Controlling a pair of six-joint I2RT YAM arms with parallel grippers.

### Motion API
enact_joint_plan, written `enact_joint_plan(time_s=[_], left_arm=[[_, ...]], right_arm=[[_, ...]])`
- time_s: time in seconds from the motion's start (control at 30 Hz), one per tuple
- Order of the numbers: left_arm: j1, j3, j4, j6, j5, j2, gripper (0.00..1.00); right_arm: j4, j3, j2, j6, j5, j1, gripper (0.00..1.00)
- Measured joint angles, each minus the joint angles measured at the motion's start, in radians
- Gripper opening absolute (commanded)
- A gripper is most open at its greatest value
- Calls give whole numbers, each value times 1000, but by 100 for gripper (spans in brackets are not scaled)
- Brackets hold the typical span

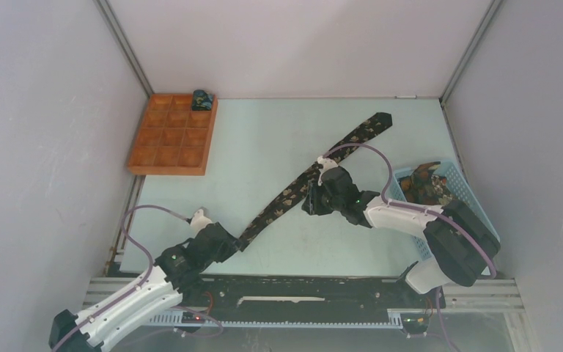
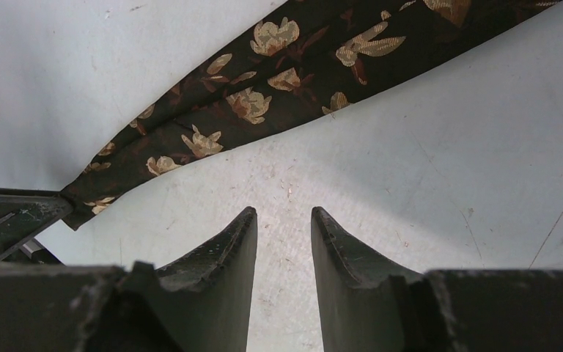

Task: Roll the ties
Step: Roll the tie at the center of the board.

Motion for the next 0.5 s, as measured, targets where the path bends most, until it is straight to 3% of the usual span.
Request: enact_joint_plan(time_s=[0.17, 0.5], left_arm=[[0, -6, 18, -6, -2, 5, 0], [-1, -3, -41, -13, -8, -59, 0]], right_arm=[[1, 0, 4, 0, -10, 1, 36], [17, 0, 5, -4, -29, 25, 36]])
